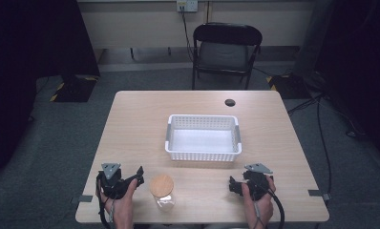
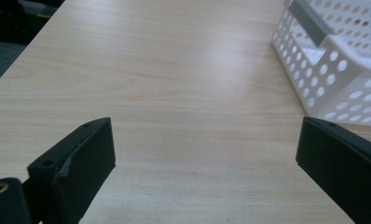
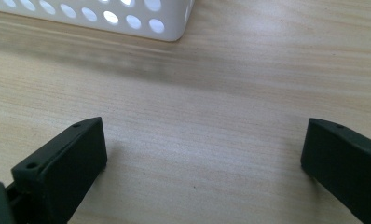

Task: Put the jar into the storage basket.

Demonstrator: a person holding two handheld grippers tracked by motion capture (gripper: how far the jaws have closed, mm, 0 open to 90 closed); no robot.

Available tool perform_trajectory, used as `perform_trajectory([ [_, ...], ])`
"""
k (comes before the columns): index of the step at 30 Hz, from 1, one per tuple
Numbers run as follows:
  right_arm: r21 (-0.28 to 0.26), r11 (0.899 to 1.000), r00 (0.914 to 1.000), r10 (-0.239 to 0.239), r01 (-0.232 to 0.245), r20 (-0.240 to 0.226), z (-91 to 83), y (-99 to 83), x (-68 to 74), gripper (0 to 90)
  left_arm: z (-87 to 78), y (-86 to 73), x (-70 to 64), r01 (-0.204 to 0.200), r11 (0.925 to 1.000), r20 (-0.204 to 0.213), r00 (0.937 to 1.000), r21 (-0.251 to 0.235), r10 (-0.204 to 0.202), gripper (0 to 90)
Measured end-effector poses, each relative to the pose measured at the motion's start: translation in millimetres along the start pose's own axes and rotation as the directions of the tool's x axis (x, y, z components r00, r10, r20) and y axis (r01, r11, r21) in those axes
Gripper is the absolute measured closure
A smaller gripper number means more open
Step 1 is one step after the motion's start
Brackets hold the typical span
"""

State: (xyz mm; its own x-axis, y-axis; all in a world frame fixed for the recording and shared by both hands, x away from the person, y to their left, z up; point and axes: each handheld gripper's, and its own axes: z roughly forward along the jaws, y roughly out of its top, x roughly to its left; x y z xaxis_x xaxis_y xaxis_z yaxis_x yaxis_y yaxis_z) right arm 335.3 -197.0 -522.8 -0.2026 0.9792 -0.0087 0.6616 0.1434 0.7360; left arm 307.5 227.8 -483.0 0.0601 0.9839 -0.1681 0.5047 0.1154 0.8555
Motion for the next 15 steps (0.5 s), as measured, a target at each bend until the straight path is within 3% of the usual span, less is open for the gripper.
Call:
perform_trajectory([
  [7,0.0,1.0,1.0,0.0,0.0,0.0,0.0,0.0,0.0,0.0,-10.3,3.5,3.5,0.016,0.9994,0.0,0.9999,-0.03,-0.016,3.6],
  [15,0.0,1.0,1.0,0.0,0.0,0.0,0.0,0.0,0.0,0.0,-24.8,13.7,0.2,0.031,0.996,0.029,0.9992,-0.084,-0.029,3.5],
])
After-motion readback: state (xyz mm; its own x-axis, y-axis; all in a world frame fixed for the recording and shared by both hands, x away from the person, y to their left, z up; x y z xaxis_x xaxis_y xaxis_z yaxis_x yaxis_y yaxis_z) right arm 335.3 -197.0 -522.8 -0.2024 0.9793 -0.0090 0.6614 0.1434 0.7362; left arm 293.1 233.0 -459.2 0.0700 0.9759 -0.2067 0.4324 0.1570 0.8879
